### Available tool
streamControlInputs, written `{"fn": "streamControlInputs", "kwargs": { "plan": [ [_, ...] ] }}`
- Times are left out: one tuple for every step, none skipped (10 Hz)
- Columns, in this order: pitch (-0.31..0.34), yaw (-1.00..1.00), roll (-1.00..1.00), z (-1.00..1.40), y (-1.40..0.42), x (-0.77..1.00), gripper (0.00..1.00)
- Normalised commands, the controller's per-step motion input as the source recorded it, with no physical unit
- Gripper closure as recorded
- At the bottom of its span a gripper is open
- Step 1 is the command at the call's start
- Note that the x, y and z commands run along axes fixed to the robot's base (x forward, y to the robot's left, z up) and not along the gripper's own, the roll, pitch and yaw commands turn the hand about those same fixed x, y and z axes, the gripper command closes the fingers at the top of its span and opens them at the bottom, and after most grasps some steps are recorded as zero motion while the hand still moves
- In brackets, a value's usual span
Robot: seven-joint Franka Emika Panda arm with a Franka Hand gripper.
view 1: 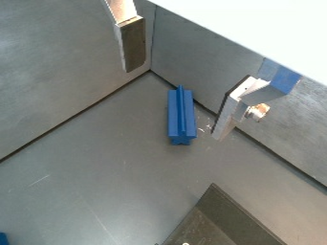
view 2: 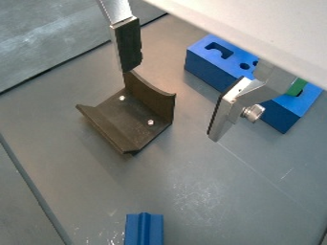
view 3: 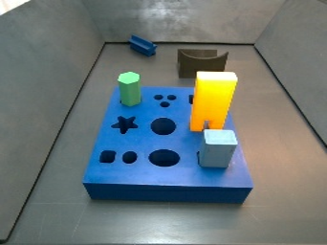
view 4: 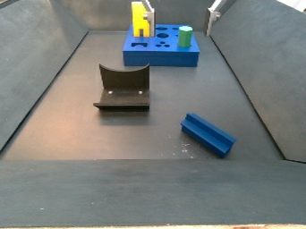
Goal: Pick up the star object. Move up. Place the star object on the fixture. Regrasp the star object. Move to above the board. Insert the star object.
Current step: Pick up the star object.
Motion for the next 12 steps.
{"fn": "streamControlInputs", "kwargs": {
  "plan": [
    [0.076, 0.07, 0.18, -0.31, 0.01, 0.0, 0.0],
    [-0.084, 0.39, 0.18, -0.97, 0.29, -0.25, 0.0],
    [-0.123, 0.49, 0.12, -1.0, 0.27, -0.53, 0.0],
    [-0.141, 0.54, 0.11, -1.0, 0.21, -0.59, 0.0],
    [-0.14, 0.55, 0.11, -1.0, 0.21, -0.6, 0.0],
    [-0.139, 0.55, 0.1, -1.0, 0.2, -0.59, 0.0],
    [-0.139, 0.56, 0.1, -1.0, 0.21, -0.58, 0.0],
    [-0.163, 0.56, -0.05, -0.91, 0.64, -0.18, 0.0],
    [-0.067, 0.39, -0.11, -0.55, 0.61, 0.14, 0.0],
    [0.0, 0.26, -0.16, -0.41, 0.49, 0.45, 0.0],
    [0.0, 0.21, -0.24, -0.63, 0.42, 0.4, 0.0],
    [0.0, 0.19, -0.27, -0.63, 0.31, 0.38, 0.0]
  ]
}}
